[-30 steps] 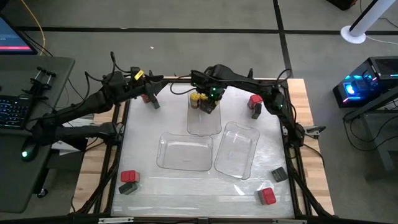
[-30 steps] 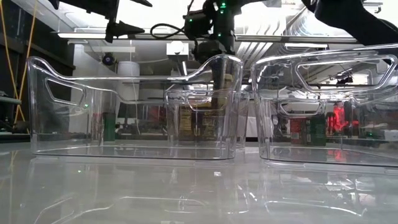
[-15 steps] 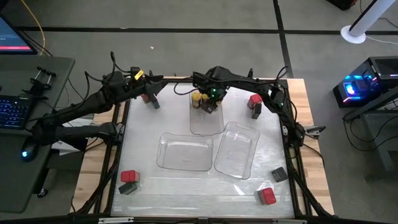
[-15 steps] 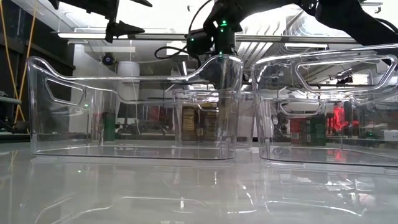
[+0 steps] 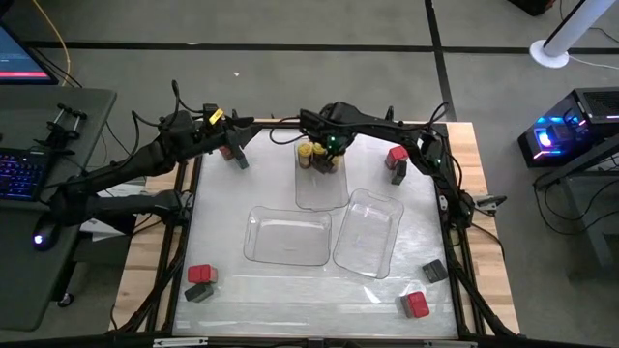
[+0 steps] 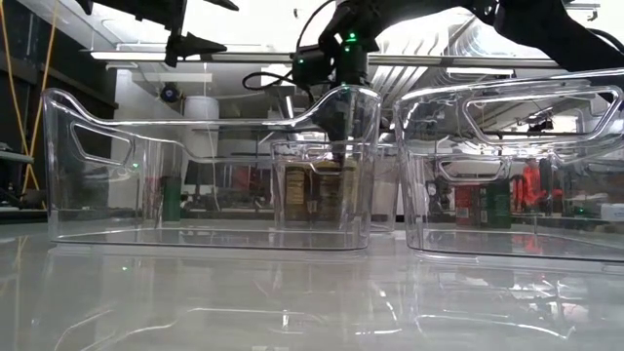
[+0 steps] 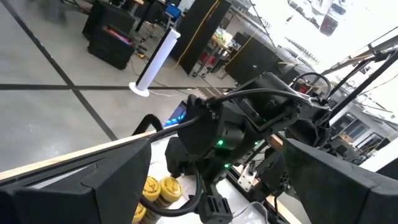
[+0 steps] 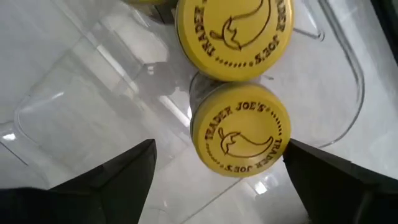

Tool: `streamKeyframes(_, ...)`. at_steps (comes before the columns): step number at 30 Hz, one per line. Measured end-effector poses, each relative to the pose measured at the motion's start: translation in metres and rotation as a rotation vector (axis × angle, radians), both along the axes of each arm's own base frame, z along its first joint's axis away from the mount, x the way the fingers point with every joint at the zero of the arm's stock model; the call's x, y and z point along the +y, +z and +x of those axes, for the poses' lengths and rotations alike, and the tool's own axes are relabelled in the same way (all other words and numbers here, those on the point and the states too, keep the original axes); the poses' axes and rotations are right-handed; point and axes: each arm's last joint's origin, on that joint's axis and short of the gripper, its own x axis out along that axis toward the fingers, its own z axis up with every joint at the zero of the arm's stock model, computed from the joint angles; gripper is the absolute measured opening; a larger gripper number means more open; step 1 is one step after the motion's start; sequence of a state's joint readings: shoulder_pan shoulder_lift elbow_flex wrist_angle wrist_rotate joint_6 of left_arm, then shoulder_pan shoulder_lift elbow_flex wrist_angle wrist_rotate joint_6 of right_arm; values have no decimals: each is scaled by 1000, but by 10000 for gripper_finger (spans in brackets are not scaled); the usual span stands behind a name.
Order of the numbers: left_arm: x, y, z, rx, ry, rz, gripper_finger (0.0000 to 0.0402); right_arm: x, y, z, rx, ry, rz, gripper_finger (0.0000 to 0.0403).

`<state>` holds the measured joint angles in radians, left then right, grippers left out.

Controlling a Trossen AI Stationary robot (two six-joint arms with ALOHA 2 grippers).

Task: Sort spices by type
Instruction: Put the yellow seasoning bottle into the top transparent bin

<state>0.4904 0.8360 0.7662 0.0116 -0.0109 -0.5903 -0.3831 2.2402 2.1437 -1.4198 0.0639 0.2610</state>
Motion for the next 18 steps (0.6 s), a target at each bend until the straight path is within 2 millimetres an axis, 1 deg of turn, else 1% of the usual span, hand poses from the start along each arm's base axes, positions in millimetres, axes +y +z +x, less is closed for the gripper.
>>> streamKeyframes(3, 0, 0, 0, 1, 0, -1, 349, -2, 3, 0, -13, 10, -7, 342)
streamKeyframes(5, 0, -1, 0, 14, -1, 1, 349, -5, 10, -1, -22, 16, -16, 342)
streamKeyframes(7, 0, -3, 0, 38, -2, 6, 349, -7, 23, -3, -36, 22, -46, 342)
streamKeyframes(12, -2, -10, -3, 118, -17, -6, 349, -8, 62, -11, -101, 53, -165, 335)
streamKeyframes(14, -3, -14, -3, 155, -43, -29, 349, -5, 75, -14, -135, 75, -164, 326)
streamKeyframes(15, -4, -15, -4, 170, -57, -39, 349, -4, 78, -16, -143, 89, -156, 318)
streamKeyframes(16, -6, -17, -4, 187, -73, -51, 349, -1, 82, -17, -156, 113, -148, 307)
streamKeyframes(18, -9, -20, -4, 212, -97, -67, 349, 7, 86, -17, -171, 176, -130, 272)
